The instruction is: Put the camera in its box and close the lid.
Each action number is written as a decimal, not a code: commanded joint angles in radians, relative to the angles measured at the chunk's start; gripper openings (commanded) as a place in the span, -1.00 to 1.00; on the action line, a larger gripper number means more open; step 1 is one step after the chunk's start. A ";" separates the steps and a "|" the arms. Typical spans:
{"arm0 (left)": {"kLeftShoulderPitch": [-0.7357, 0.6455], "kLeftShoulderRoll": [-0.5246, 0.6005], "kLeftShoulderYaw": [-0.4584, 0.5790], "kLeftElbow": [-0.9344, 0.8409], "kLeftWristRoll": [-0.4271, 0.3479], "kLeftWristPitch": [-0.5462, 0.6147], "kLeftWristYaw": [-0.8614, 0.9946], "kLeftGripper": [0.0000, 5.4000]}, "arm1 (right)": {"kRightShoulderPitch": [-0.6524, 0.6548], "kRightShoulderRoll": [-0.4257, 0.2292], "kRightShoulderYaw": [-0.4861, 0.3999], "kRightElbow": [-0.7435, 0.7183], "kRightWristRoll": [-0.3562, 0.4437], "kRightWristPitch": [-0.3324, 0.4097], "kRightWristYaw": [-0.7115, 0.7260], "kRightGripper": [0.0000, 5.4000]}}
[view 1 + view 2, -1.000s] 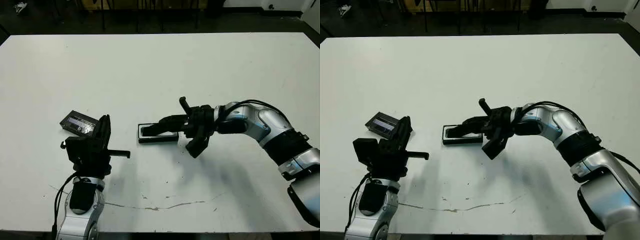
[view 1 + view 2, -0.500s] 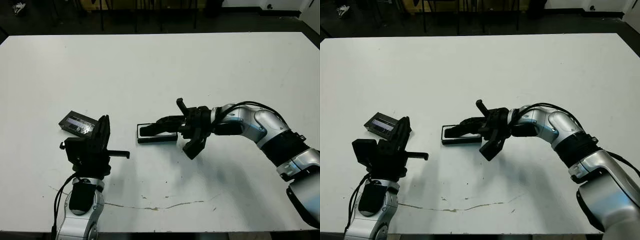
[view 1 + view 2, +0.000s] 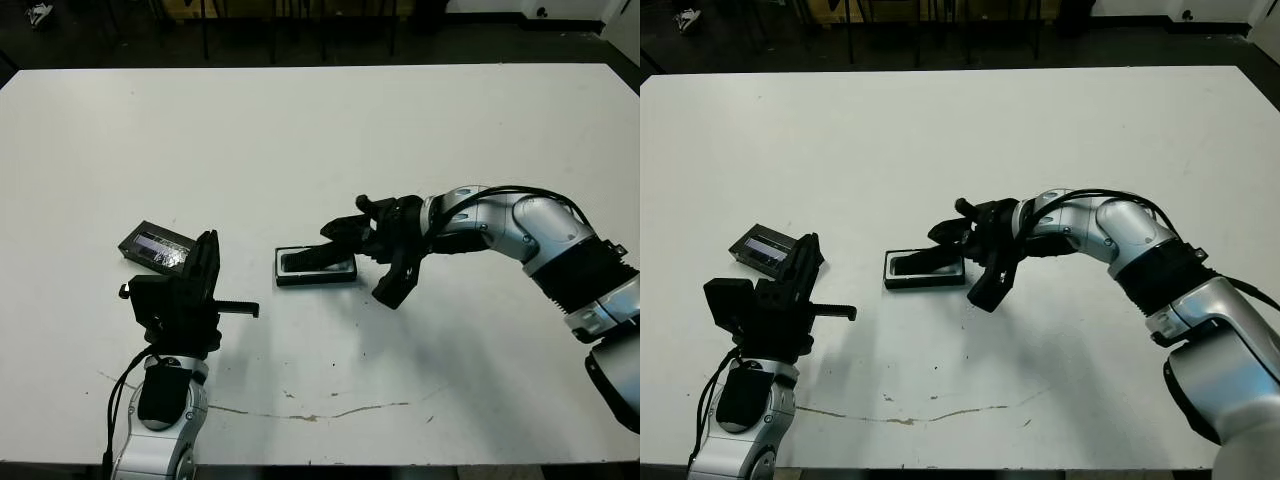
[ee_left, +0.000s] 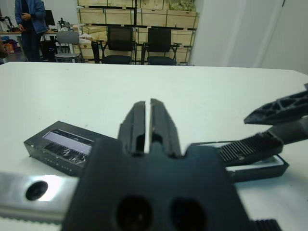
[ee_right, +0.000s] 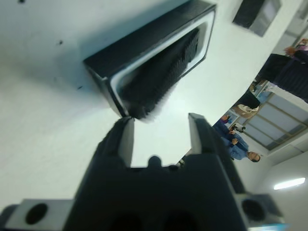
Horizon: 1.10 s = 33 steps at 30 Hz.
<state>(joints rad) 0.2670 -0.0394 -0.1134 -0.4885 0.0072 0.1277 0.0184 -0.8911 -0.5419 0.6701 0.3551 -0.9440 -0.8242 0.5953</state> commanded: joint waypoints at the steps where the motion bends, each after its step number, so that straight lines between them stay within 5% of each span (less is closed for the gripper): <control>1: 0.025 0.007 0.007 0.004 -0.005 0.005 -0.004 -1.00 | 0.000 -0.014 0.008 -0.015 -0.010 0.014 0.022 0.08; 15: 0.024 0.006 0.006 0.002 -0.007 0.006 -0.008 -1.00 | 0.018 -0.043 -0.022 -0.023 0.032 0.036 0.015 0.99; 20: 0.021 0.012 0.009 0.000 -0.001 0.005 -0.009 -1.00 | 0.031 -0.057 -0.116 -0.031 0.067 0.116 -0.050 0.99; 28: 0.018 0.018 0.018 0.005 -0.006 -0.002 -0.022 -1.00 | 0.123 -0.043 -0.356 -0.100 0.275 0.315 -0.177 0.99; 33: 0.019 0.021 0.027 -0.004 -0.011 0.009 -0.027 -1.00 | 0.234 0.024 -0.485 -0.174 0.468 0.436 -0.243 0.75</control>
<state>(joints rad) 0.2664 -0.0340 -0.0935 -0.4933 -0.0005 0.1184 -0.0038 -0.7021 -0.5392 0.2023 0.1974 -0.5105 -0.4198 0.3541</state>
